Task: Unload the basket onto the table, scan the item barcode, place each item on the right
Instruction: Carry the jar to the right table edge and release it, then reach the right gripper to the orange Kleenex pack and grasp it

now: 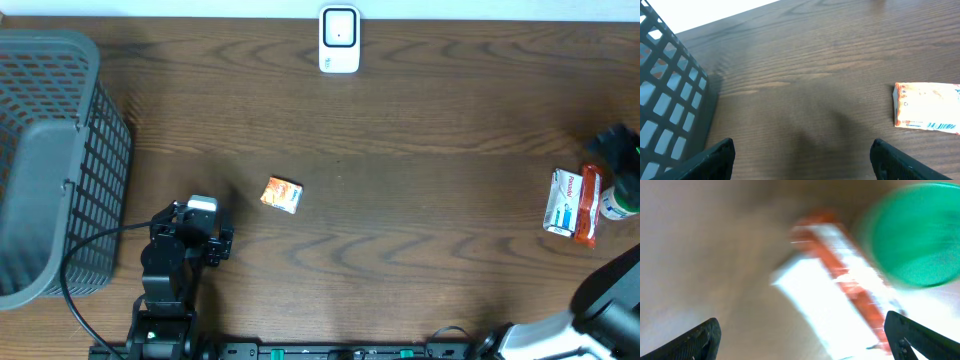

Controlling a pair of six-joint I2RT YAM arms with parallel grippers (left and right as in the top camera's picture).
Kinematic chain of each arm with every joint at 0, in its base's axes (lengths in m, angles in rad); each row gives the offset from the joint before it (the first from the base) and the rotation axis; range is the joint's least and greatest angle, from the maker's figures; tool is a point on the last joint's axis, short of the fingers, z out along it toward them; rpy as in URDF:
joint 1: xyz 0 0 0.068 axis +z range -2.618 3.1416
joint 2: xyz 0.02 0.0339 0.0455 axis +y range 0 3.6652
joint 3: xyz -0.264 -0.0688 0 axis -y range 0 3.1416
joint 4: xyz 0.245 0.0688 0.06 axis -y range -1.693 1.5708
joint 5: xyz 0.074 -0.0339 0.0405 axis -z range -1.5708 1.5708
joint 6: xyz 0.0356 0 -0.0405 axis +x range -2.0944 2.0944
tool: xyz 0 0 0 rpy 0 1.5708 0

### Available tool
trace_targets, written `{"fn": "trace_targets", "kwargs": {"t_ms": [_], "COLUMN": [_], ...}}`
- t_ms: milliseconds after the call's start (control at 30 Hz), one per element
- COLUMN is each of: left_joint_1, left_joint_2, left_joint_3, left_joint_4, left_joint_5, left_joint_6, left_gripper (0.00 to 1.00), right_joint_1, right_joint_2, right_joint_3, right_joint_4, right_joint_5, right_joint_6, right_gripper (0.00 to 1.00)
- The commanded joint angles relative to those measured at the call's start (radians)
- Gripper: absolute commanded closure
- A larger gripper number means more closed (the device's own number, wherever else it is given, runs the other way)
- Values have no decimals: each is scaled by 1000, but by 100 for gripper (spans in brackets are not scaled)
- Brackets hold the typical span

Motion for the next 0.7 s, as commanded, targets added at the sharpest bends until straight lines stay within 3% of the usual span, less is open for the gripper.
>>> {"fn": "trace_targets", "kwargs": {"t_ms": [0,233,467,667], "left_joint_1": [-3,-3,-3,-3], "left_joint_2": [-5,-5,-5,-5], "left_joint_3": [2,2,1,1], "left_joint_4": [3,3,3,3], "left_joint_5": [-9,-9,-9,-9], "left_joint_6": [-10,-9,-9,-9], "left_gripper": [13,13,13,13], "right_joint_1": [171,546,880,1087], "right_joint_2": [-128,-132,-66,15], "right_joint_3": [38,37,37,42], "right_joint_4": [-1,-14,140,116], "right_joint_5": [-38,17,-71,21], "right_joint_6": [10,182,188,553], "right_gripper": [1,1,1,1]}}
